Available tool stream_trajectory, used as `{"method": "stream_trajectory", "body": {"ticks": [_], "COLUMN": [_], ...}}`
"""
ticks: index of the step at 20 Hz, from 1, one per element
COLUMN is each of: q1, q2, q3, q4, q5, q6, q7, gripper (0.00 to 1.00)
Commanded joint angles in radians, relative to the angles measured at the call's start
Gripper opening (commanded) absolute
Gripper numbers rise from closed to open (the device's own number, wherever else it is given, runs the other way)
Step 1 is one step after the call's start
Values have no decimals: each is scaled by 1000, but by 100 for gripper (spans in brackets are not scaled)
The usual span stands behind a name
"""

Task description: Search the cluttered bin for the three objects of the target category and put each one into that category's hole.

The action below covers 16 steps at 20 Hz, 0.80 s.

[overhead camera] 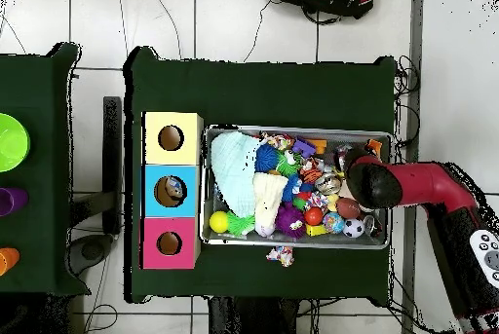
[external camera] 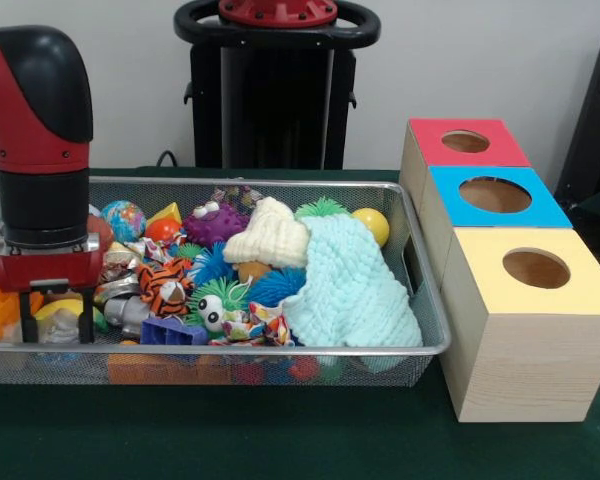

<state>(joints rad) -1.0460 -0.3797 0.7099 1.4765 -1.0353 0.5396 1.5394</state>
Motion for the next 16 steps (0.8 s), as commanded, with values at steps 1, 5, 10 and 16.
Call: {"method": "stream_trajectory", "body": {"ticks": [1, 5, 10, 16], "q1": [-18, -17, 4, 16], "q2": [-22, -59, -28, 1], "q3": [-78, -89, -105, -126], "q4": [20, 37, 24, 26], "q5": [-38, -41, -67, -89], "q6": [176, 195, 185, 152], "q7": [-414, -442, -442, -427], "gripper": [100, 100, 100, 100]}}
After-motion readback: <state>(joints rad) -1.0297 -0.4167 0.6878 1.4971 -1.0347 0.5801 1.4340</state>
